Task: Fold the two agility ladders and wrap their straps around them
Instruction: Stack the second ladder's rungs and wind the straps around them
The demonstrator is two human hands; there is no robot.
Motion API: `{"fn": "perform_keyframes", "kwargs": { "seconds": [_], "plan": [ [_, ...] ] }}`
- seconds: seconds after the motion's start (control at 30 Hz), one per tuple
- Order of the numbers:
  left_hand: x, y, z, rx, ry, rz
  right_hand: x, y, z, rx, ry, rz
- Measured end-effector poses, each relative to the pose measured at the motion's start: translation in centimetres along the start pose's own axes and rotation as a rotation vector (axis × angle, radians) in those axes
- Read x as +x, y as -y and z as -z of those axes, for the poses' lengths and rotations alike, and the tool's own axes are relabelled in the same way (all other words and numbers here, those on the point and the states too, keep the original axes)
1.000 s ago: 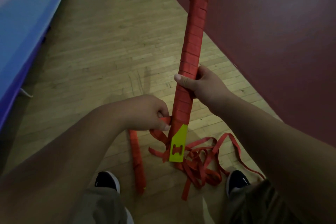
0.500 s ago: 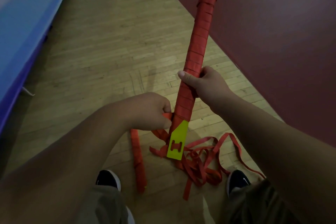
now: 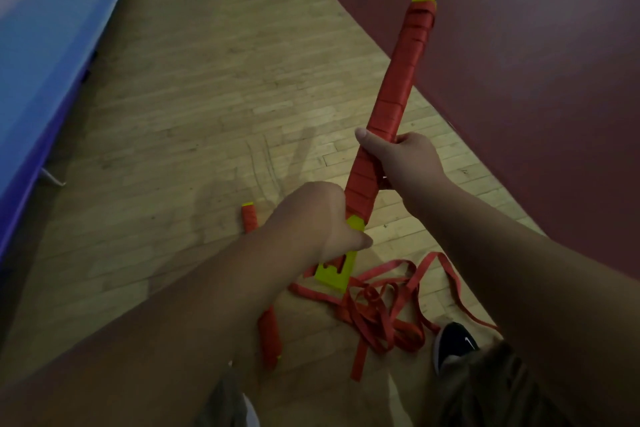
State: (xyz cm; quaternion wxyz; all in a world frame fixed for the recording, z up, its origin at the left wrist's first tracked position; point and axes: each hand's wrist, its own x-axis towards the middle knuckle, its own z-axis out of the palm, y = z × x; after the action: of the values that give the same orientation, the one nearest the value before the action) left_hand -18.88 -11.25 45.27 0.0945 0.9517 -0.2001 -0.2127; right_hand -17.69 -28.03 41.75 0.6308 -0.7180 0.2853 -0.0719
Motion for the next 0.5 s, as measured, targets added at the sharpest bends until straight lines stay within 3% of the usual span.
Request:
{"fn": "perform_keyframes", "kwargs": {
  "seconds": [0.27,0.5],
  "plan": [
    [0.9,4.1,1.7,-0.349,0.223,-0.139,-0.8,1.4,1.6,0.246,0.281,-0.236],
    [1.0,5.7,2.8,-0.701,0.407,-0.31,-1.1,3.0,2.2,0.399,0.526,-0.108]
  ]
}}
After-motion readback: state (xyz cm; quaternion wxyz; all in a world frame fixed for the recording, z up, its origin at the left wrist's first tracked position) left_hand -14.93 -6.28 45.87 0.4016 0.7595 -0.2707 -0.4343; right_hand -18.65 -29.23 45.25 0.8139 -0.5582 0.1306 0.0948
